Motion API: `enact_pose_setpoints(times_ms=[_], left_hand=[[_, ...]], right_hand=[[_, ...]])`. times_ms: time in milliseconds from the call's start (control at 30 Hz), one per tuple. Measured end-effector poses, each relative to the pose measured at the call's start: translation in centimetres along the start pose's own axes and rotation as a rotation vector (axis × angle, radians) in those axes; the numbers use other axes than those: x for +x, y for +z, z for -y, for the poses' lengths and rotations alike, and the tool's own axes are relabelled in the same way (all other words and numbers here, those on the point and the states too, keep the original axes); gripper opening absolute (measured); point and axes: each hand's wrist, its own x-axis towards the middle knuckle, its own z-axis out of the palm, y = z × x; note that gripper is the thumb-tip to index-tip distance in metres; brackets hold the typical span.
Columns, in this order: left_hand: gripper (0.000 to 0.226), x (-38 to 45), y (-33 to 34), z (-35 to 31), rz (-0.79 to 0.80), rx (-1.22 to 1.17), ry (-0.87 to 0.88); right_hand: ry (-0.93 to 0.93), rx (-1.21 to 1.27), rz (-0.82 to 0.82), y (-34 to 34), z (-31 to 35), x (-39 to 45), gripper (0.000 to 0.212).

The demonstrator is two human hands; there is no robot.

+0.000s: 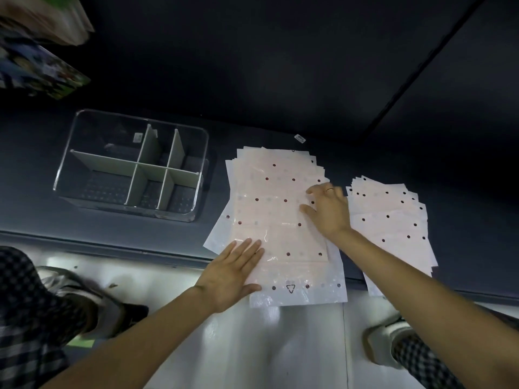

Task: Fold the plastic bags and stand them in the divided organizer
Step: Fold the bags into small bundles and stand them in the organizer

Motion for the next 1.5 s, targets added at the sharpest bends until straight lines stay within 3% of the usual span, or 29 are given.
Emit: enact_pose_setpoints(times_ms=[67,100,200,267,533,600,733,900,1067,1167,1267,1333,1433,1500], left_hand=[[0.077,0.2,0.0,0.2,0.006,0.028,0.012],[0.078,0.2,0.1,0.2,0.009,0.042,0.017],[0.079,0.2,0.2,0.2,0.005,0.068,0.019],[0.078,0.2,0.4,0.1,-0.006,0.061,0.017],[0.065,-0.6,-0.3,1.7,-0.003,-0.016,0.016],[0.064,-0.4,-0.6,1.8,0.002,-0.028,0.012],[0.062,-0.1,-1.2,1.9,-0.02,-0.078,-0.006],[0.063,0.5,-1.8,1.8,-0.086,-0.157,-0.089],[0.061,1.5,-2.3,2.3,-0.136,-0.217,-0.142],[0.052,1.7,-2.3,2.6,-0.168,-0.252,-0.149],[0.043,1.5,-2.2,3.0,-0.271,-0.362,-0.103],[0.04,1.3,-2.3,3.3,-0.323,-0.478,-0.111],[0.019,1.3,-2.7,3.4,-0.36,-0.867,-0.338],[0.01,1.6,-2.9,3.5,-0.354,-1.13,-0.445]], right_hand=[[-0.139,0.121,-0.143,0.7,1.4,-2.9,0.036],[-0.238,0.177,-0.122,1.4,2.2,-4.5,0.039],[-0.514,0.08,0.135,4.4,4.2,-9.0,0.062],[-0.513,-0.026,0.254,6.1,3.7,-10.4,0.07],[-0.366,-0.165,0.248,5.0,-4.7,-12.0,0.076],[-0.367,-0.102,0.18,4.1,-5.5,-11.9,0.07],[-0.414,-0.052,-0.107,2.6,-4.8,-10.6,0.037],[-0.546,-0.134,-0.192,2.3,-4.2,-9.3,0.027],[-0.649,-0.18,-0.155,1.8,-4.1,-8.4,0.049],[-0.571,-0.088,-0.02,1.5,-4.4,-8.2,0.039],[-0.202,0.358,0.182,0.8,-4.0,-7.8,0.015],[-0.051,0.637,0.295,-0.1,-4.0,-7.3,0.012],[0.054,0.924,0.412,-0.8,-4.3,-7.0,0.009],[0.162,1.024,0.403,-0.3,-4.3,-7.0,0.016]])
